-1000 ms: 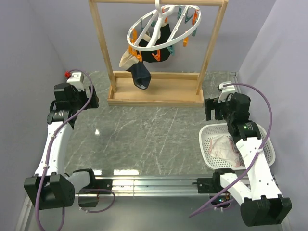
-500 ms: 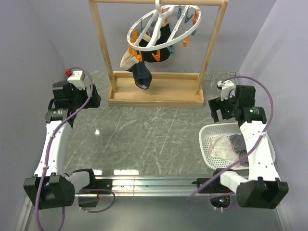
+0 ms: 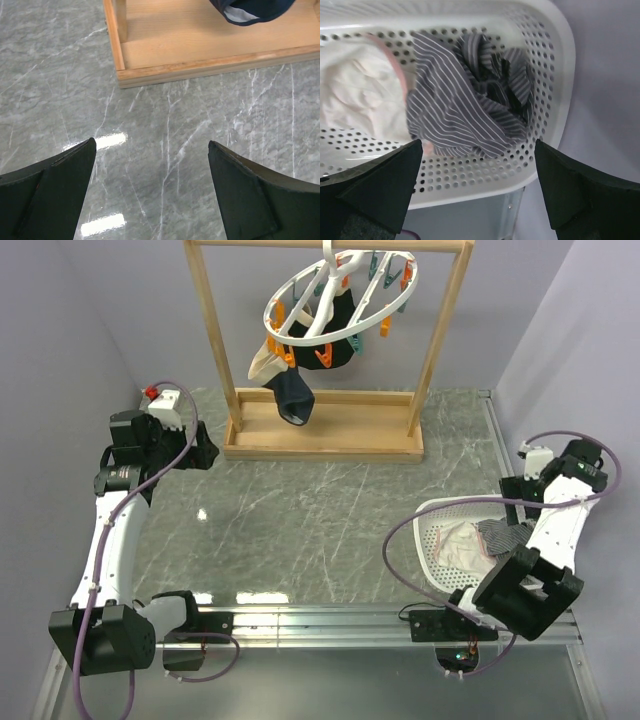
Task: Clip the underwear to the hanger
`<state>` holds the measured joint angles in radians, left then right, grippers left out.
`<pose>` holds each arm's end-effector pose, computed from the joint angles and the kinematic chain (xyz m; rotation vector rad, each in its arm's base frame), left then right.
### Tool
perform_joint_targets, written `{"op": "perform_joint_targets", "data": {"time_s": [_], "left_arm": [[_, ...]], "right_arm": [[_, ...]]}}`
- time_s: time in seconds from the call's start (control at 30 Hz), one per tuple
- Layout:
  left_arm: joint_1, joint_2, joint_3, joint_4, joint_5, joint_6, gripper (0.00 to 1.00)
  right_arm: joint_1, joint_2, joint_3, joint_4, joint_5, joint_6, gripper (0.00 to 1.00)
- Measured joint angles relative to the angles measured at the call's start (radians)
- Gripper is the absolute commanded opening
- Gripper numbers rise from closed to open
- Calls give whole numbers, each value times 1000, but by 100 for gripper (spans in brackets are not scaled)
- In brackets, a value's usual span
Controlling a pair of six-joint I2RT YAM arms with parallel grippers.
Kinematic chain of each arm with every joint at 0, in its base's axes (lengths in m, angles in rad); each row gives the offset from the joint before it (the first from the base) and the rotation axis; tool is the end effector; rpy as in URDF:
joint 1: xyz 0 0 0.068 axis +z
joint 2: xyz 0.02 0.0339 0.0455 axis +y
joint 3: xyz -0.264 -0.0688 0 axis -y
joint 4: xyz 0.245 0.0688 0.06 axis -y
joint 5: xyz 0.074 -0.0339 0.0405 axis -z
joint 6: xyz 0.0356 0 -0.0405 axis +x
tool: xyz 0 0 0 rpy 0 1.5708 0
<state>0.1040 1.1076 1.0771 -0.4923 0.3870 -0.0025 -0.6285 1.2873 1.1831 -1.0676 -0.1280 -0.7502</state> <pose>0.2415 0.0117 0.3488 0.1230 2.0654 -0.3421 0.1956 -0.1366 0.3004 -0.2025 2.7382 -0.2173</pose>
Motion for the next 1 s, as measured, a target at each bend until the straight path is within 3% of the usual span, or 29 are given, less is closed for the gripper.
{"op": "perform_joint_targets", "data": {"time_s": [0.4,0.47,0.5,0.57,0.67,0.7,0.83,1.0], "left_arm": [[-1,-2,-11,0,38,19,99],[-1,-2,-11,0,43,20,99],[-1,-2,-11,0,44,21,99],[-1,-2,-11,0,46,22,99],[-1,-2,-11,0,50,23,99],[-1,-2,-11,0,55,25,99],[-1,-2,-11,0,61,27,99],[-1,-2,-11,-2,64,21,99]], "right_arm": [[-50,125,-113,53,55,-26,99],[-50,138,-113,55,57,-27,92],[-50,142,-113,54,58,-29,76],[-51,146,-113,53,61,-38,56],[-55,150,-108,37,56,-44,8],[-58,153,-96,15,49,-42,0],[-63,157,39,-80,1,-31,0],[-52,148,339,-169,-78,-27,0]]}}
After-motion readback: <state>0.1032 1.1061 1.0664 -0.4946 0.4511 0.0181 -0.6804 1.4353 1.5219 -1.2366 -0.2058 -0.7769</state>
